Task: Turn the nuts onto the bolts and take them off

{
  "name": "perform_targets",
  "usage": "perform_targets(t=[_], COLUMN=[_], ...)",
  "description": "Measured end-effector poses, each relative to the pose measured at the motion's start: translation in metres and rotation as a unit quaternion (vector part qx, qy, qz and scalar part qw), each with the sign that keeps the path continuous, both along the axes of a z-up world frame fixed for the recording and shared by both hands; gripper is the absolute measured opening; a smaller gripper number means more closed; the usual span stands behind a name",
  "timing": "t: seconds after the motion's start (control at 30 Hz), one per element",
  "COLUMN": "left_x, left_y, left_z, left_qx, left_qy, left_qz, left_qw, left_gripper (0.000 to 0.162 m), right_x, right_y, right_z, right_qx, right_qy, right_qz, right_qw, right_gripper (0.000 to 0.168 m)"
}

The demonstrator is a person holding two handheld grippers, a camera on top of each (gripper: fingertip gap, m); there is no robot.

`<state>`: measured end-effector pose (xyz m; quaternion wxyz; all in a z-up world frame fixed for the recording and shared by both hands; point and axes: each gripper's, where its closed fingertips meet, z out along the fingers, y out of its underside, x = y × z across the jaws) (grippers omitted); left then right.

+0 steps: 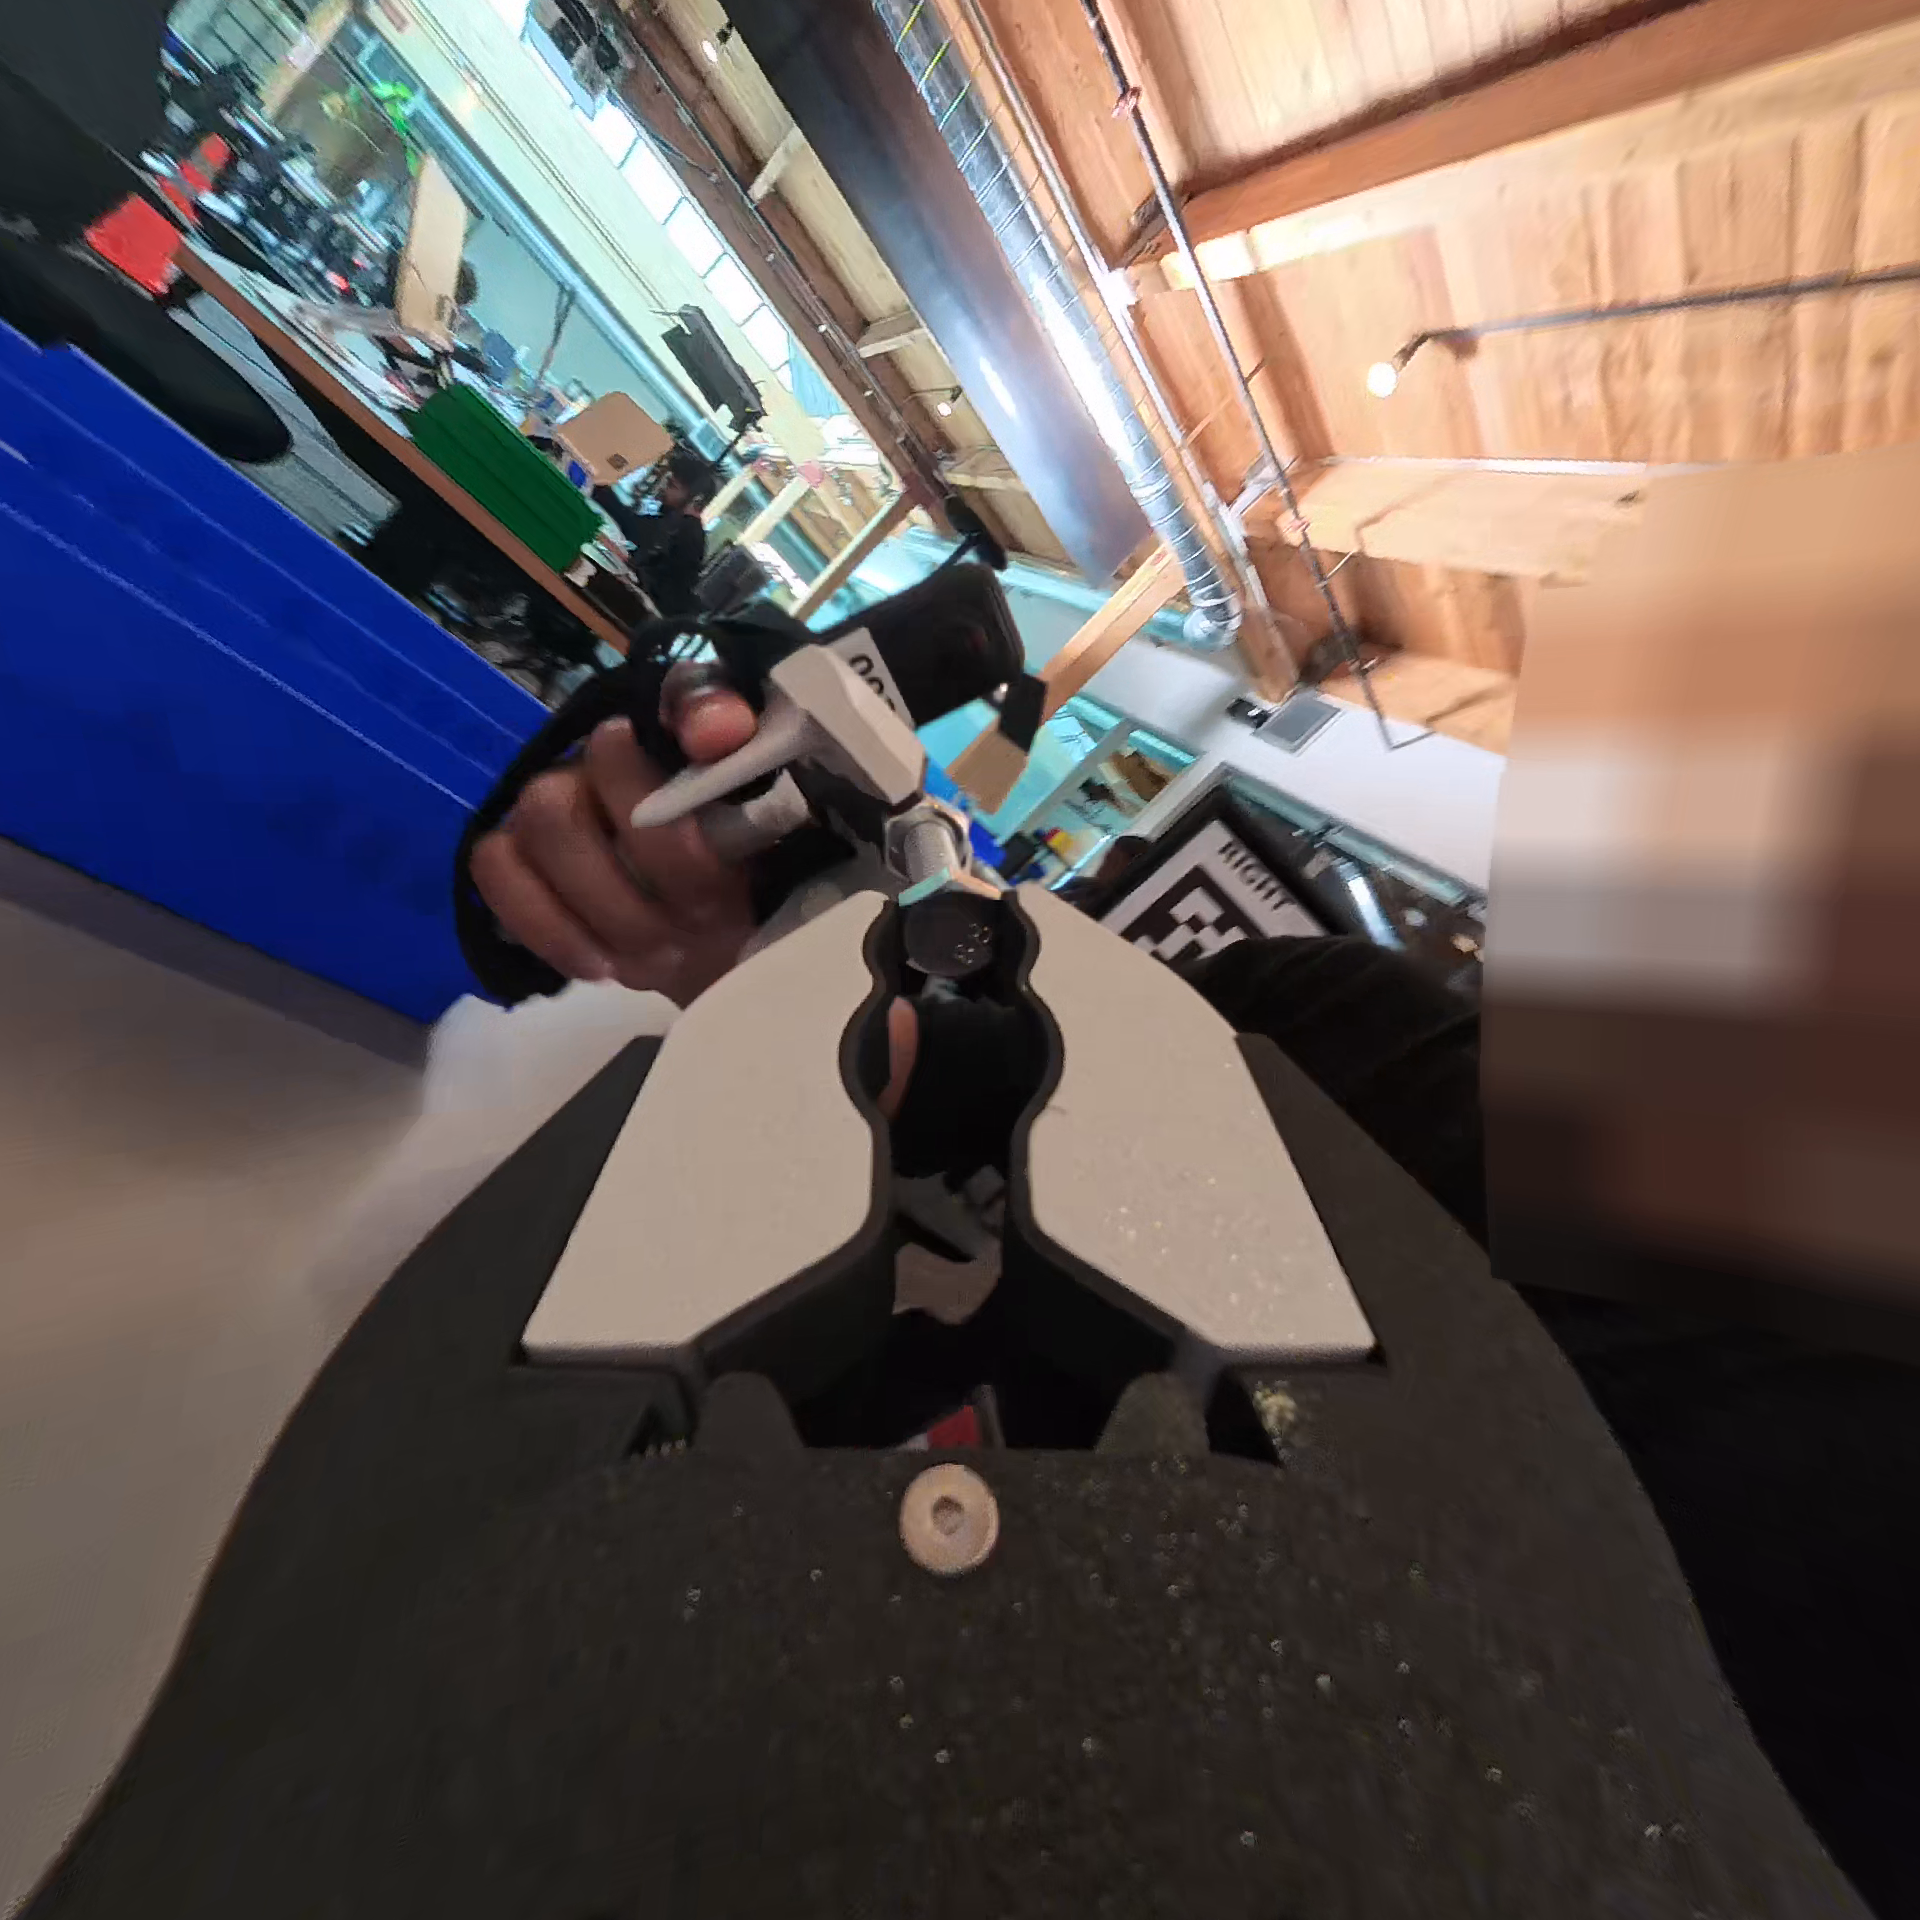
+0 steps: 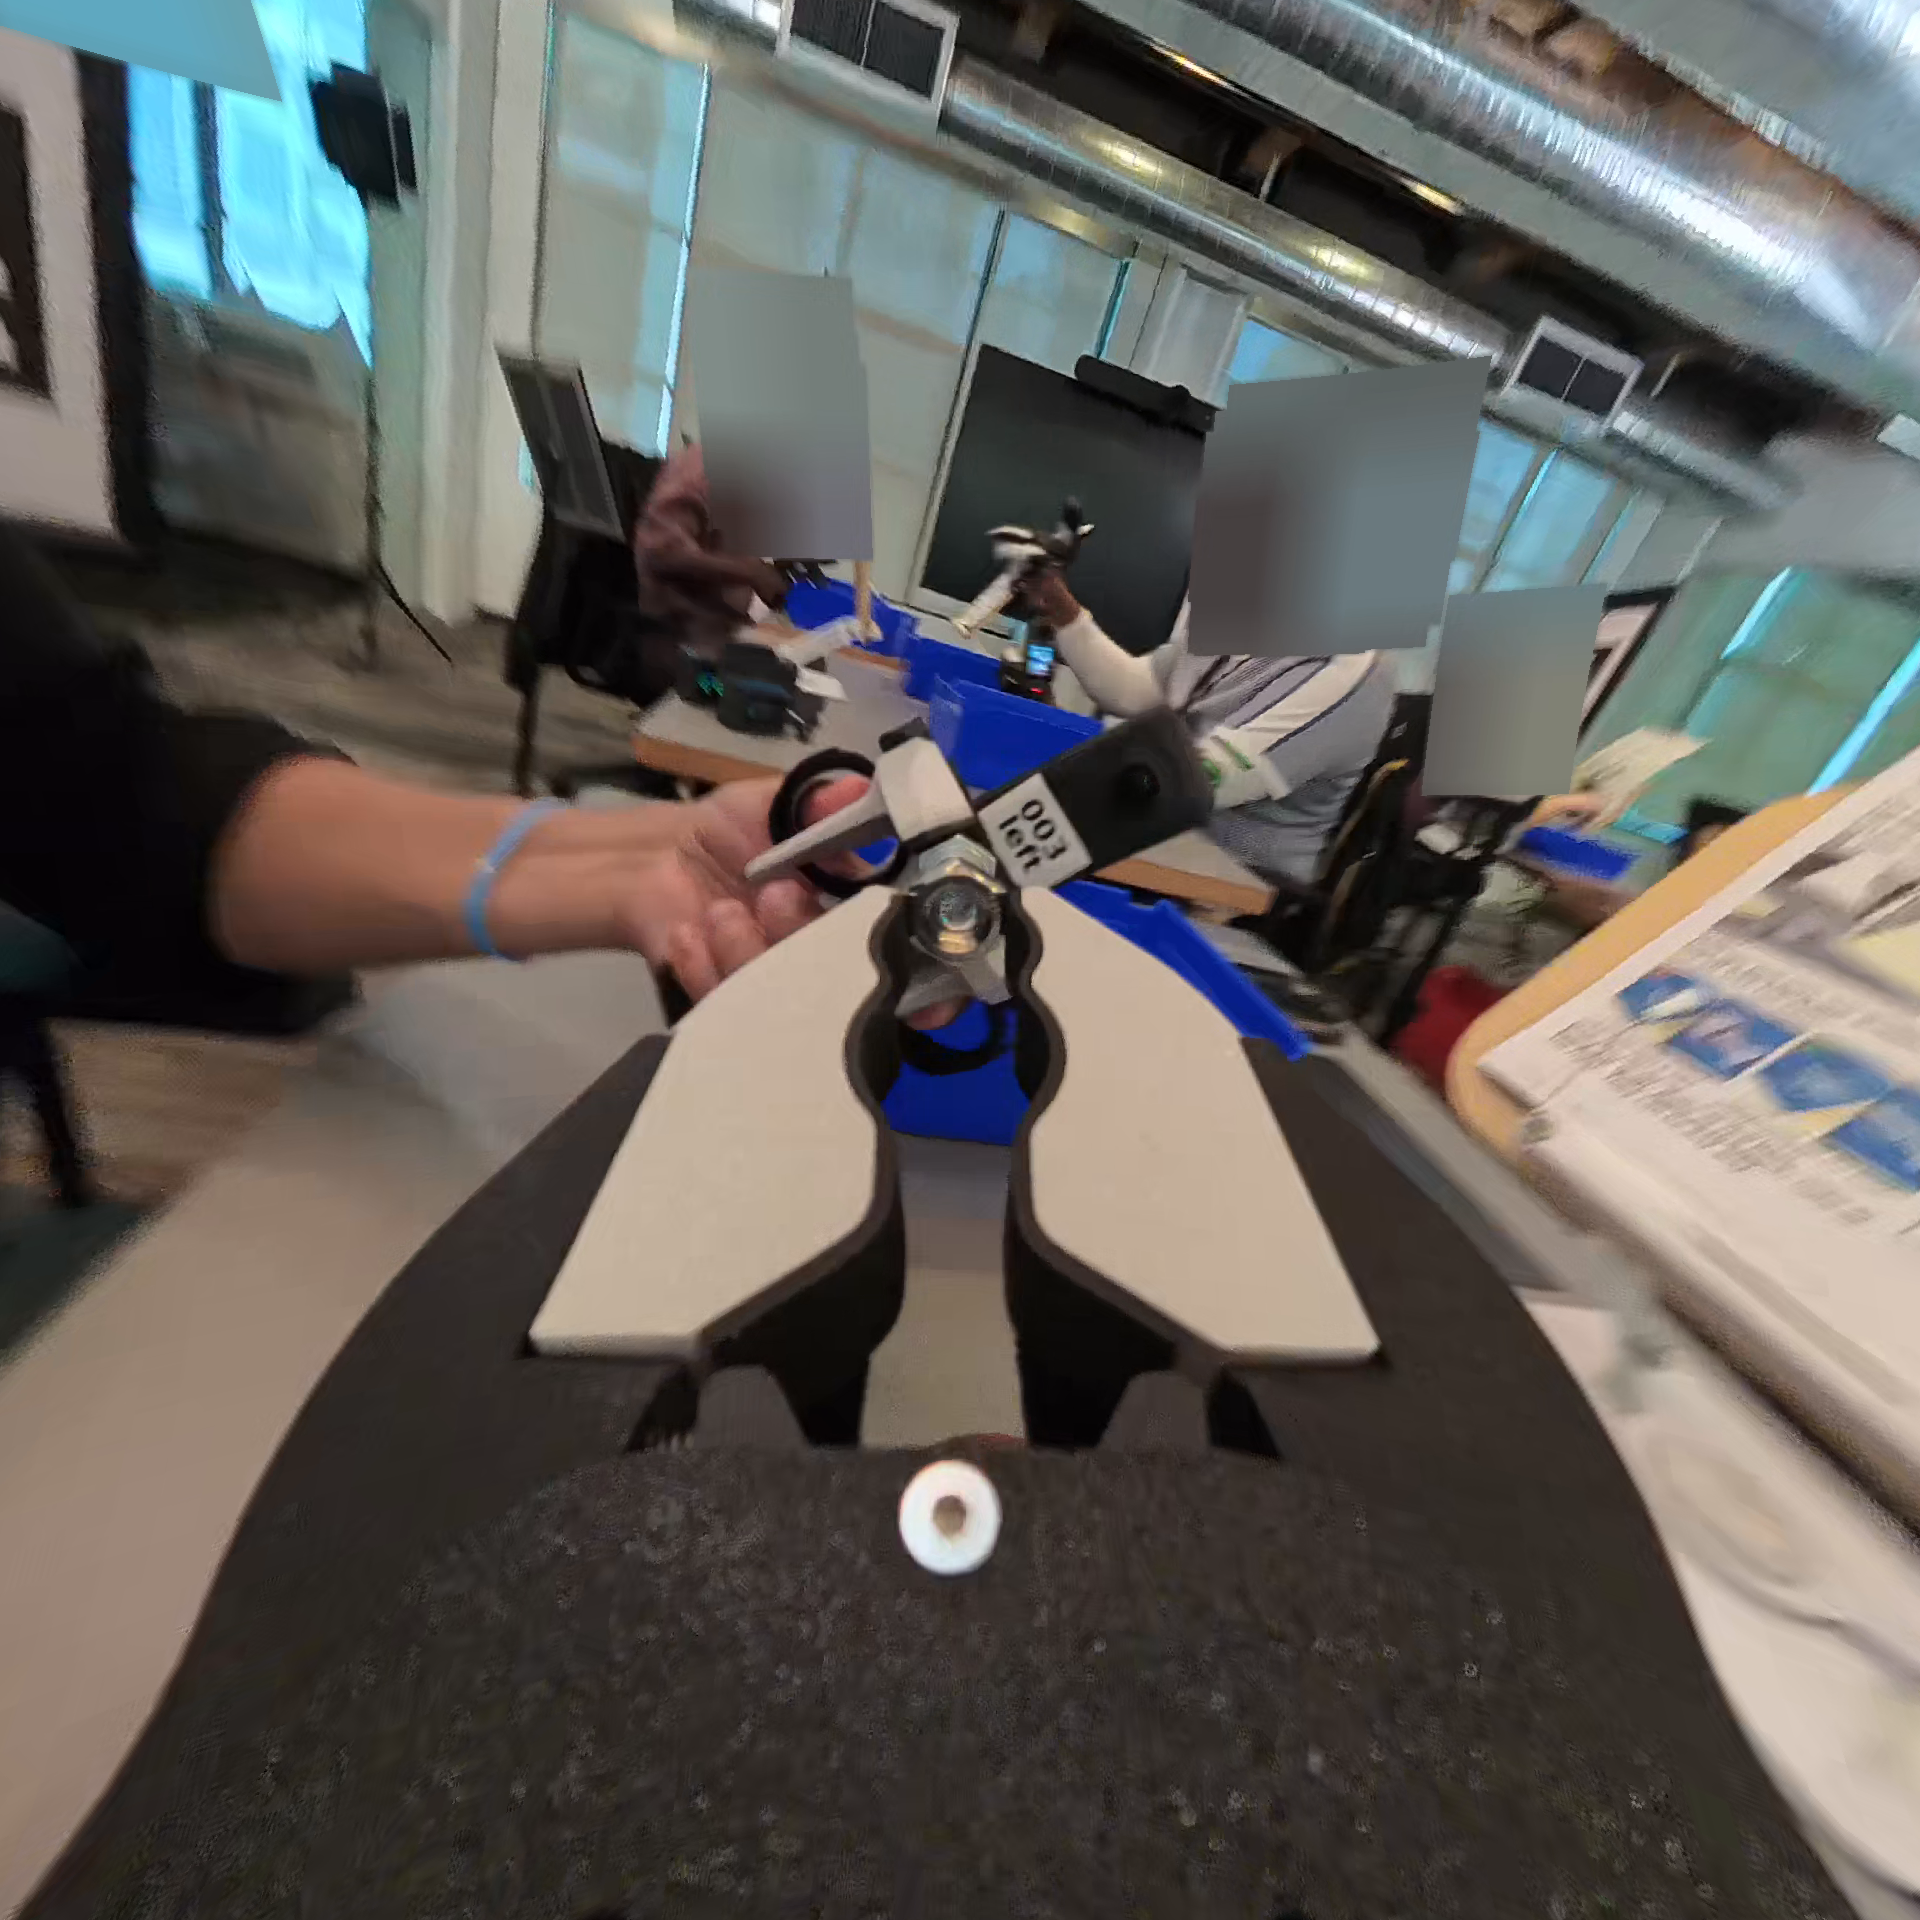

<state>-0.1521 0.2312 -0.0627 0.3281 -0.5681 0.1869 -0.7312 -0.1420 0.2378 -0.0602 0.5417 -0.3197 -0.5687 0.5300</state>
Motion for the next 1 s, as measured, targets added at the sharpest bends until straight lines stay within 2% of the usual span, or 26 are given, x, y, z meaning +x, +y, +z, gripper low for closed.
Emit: perform_targets(t=[0.13,0.23,0.43,0.63,0.73,0.8,0.87,0.93,0.97,1.0], left_x=[0.002,0.001,-0.003,-0.01,-0.014,-0.016,-0.016,-0.015,-0.014,-0.013], left_y=[0.0,0.0,0.004,0.01,0.011,0.013,0.015,0.015,0.015,0.014], left_z=[0.002,-0.001,-0.012,-0.039,-0.06,-0.067,-0.07,-0.067,-0.064,-0.061], left_qx=[0.074,0.139,0.265,0.363,0.402,0.421,0.409,0.395,0.385,0.376], left_qy=[0.058,0.121,0.268,0.434,0.516,0.546,0.549,0.522,0.505,0.484], left_qz=[0.048,0.085,0.158,0.188,0.169,0.174,0.173,0.177,0.179,0.179], left_qw=[0.994,0.979,0.913,0.803,0.737,0.703,0.708,0.735,0.752,0.77], left_gripper=[0.017,0.017,0.017,0.017,0.017,0.017,0.017,0.017,0.017,0.017], right_x=[0.0,-0.002,-0.008,-0.012,-0.012,-0.013,-0.014,-0.014,-0.014,-0.013], right_y=[0.003,0.004,0.007,0.011,0.009,0.011,0.013,0.013,0.013,0.014], right_z=[0.003,0.003,-0.007,-0.03,-0.05,-0.056,-0.059,-0.056,-0.053,-0.05], right_qx=[-0.145,-0.228,-0.381,-0.51,-0.578,-0.601,-0.608,-0.6,-0.592,-0.582], right_qy=[-0.041,-0.077,-0.148,-0.227,-0.291,-0.29,-0.287,-0.278,-0.274,-0.269], right_qz=[0.044,0.069,0.116,0.14,0.139,0.144,0.147,0.151,0.154,0.151], right_qw=[0.988,0.968,0.905,0.818,0.75,0.731,0.726,0.735,0.742,0.752], right_gripper=[0.017,0.017,0.017,0.017,0.017,0.017,0.017,0.018,0.022,0.037])
